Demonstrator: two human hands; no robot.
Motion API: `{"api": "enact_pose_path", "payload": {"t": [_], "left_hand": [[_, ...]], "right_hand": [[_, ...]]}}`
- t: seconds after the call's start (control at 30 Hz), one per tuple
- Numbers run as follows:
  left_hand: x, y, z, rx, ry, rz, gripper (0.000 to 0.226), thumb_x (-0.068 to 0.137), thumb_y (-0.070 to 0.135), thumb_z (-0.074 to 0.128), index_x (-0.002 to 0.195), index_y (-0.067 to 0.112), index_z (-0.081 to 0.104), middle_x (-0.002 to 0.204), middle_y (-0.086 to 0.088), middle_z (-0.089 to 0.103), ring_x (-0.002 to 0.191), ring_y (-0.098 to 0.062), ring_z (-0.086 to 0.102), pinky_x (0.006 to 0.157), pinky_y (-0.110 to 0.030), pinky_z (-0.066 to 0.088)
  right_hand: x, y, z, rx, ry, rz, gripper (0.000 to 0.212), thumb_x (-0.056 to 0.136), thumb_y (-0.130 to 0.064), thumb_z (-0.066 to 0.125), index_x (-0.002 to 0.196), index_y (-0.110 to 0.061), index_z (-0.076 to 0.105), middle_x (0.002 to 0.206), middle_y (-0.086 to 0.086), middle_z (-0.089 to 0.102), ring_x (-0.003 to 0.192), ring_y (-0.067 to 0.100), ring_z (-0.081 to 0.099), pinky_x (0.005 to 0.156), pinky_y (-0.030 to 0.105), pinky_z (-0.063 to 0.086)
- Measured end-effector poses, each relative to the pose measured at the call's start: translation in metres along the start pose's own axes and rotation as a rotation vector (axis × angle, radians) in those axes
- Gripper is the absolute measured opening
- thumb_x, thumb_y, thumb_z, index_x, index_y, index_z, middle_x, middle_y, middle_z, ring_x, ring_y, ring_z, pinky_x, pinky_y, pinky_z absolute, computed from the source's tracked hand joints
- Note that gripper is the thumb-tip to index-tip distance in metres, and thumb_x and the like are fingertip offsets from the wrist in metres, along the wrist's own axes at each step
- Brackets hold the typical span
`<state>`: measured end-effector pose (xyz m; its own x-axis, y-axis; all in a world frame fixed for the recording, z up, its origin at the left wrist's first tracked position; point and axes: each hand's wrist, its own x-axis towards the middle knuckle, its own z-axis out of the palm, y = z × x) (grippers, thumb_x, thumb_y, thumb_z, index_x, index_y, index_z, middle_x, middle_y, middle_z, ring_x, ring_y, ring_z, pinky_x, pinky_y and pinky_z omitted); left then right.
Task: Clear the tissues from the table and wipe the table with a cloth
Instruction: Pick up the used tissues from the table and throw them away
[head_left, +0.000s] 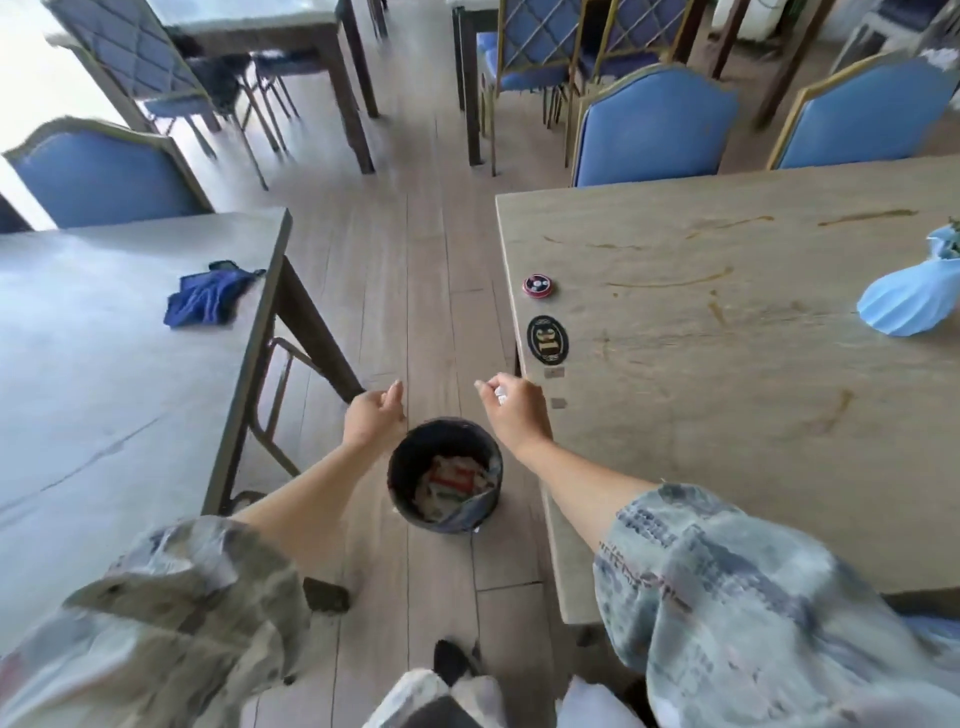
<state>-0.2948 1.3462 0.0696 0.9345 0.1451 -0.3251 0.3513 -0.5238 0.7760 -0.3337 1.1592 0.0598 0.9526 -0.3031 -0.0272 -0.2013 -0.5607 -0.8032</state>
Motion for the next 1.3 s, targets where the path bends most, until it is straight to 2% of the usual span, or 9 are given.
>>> {"api": "enact_pose_path", "payload": {"t": [0.2, 0.3, 0.37, 0.47, 0.57, 0.73, 1.07, 1.2, 1.3], "left_hand": [[0.016, -0.058, -0.031, -0.193, -0.094, -0.318, 0.033, 0.099, 0.035, 0.042, 0.102, 0.007, 0.06, 0.097, -0.013, 0.064, 0.077, -0.025, 0.059, 0.069, -0.035, 0.052], [0.016, -0.07, -0.032, -0.446, -0.112, -0.621, 0.02, 0.096, 0.02, 0.045, 0.095, 0.002, 0.055, 0.078, -0.012, 0.057, 0.055, -0.016, 0.045, 0.045, -0.021, 0.048], [0.017, -0.079, -0.028, -0.589, -0.131, -0.757, 0.017, 0.096, 0.017, 0.046, 0.102, 0.003, 0.052, 0.074, -0.007, 0.053, 0.054, -0.014, 0.044, 0.059, -0.023, 0.053], [0.025, -0.097, -0.018, -0.71, -0.142, -0.809, 0.028, 0.089, 0.01, 0.05, 0.116, 0.003, 0.046, 0.089, -0.012, 0.058, 0.066, -0.02, 0.055, 0.065, -0.032, 0.049], [0.039, -0.115, -0.004, -0.82, -0.139, -0.855, 0.041, 0.079, -0.001, 0.044, 0.119, 0.006, 0.038, 0.099, -0.016, 0.053, 0.074, -0.027, 0.057, 0.062, -0.034, 0.049], [0.081, -0.158, 0.033, -0.757, -0.149, -0.887, 0.04, 0.081, 0.0, 0.046, 0.121, 0.001, 0.044, 0.1, -0.018, 0.053, 0.077, -0.029, 0.057, 0.069, -0.036, 0.05], [0.152, -0.224, 0.106, -1.033, -0.121, -0.974, 0.051, 0.081, 0.014, 0.062, 0.127, 0.014, 0.04, 0.125, -0.02, 0.041, 0.115, -0.041, 0.048, 0.086, -0.053, 0.053], [0.141, -0.227, 0.105, -1.001, -0.104, -0.978, 0.056, 0.084, 0.014, 0.061, 0.136, 0.017, 0.041, 0.143, -0.02, 0.034, 0.128, -0.041, 0.039, 0.084, -0.05, 0.053], [0.121, -0.217, 0.089, -0.9, -0.077, -0.967, 0.054, 0.09, 0.014, 0.058, 0.14, 0.012, 0.038, 0.147, -0.02, 0.034, 0.133, -0.037, 0.039, 0.099, -0.048, 0.047]], "right_hand": [[-0.018, -0.005, 0.075, 0.214, -0.1, 0.375, 0.031, 0.089, -0.033, 0.058, 0.076, -0.006, 0.065, 0.07, 0.011, 0.066, 0.061, 0.026, 0.062, 0.051, 0.033, 0.047], [-0.015, 0.004, 0.094, 0.478, -0.222, 0.68, 0.016, 0.089, -0.023, 0.056, 0.08, -0.013, 0.063, 0.072, 0.005, 0.062, 0.062, 0.021, 0.059, 0.052, 0.025, 0.044], [-0.01, 0.011, 0.103, 0.662, -0.258, 0.863, 0.013, 0.086, -0.021, 0.055, 0.088, -0.01, 0.061, 0.082, 0.009, 0.059, 0.074, 0.025, 0.057, 0.064, 0.031, 0.044], [-0.002, 0.023, 0.116, 0.819, -0.227, 1.008, 0.011, 0.081, -0.013, 0.05, 0.089, -0.009, 0.056, 0.088, 0.011, 0.052, 0.077, 0.025, 0.053, 0.059, 0.028, 0.038], [0.008, 0.04, 0.134, 0.91, -0.179, 1.083, 0.008, 0.082, -0.006, 0.047, 0.088, -0.007, 0.052, 0.088, 0.011, 0.049, 0.07, 0.023, 0.05, 0.06, 0.028, 0.039], [0.025, 0.087, 0.185, 0.949, -0.186, 1.181, 0.035, 0.098, -0.014, 0.048, 0.13, -0.001, 0.044, 0.107, 0.019, 0.056, 0.081, 0.027, 0.058, 0.051, 0.032, 0.052], [0.066, 0.176, 0.258, 0.983, -0.292, 1.192, 0.055, 0.097, -0.032, 0.053, 0.146, -0.014, 0.034, 0.146, 0.014, 0.042, 0.127, 0.035, 0.048, 0.098, 0.047, 0.045], [0.056, 0.17, 0.253, 0.804, -0.344, 1.222, 0.057, 0.098, -0.035, 0.052, 0.147, -0.018, 0.031, 0.151, 0.011, 0.035, 0.134, 0.035, 0.039, 0.104, 0.046, 0.041], [0.039, 0.148, 0.229, 0.569, -0.431, 1.21, 0.061, 0.098, -0.039, 0.048, 0.149, -0.017, 0.024, 0.154, 0.011, 0.029, 0.136, 0.034, 0.036, 0.107, 0.045, 0.039]]}}
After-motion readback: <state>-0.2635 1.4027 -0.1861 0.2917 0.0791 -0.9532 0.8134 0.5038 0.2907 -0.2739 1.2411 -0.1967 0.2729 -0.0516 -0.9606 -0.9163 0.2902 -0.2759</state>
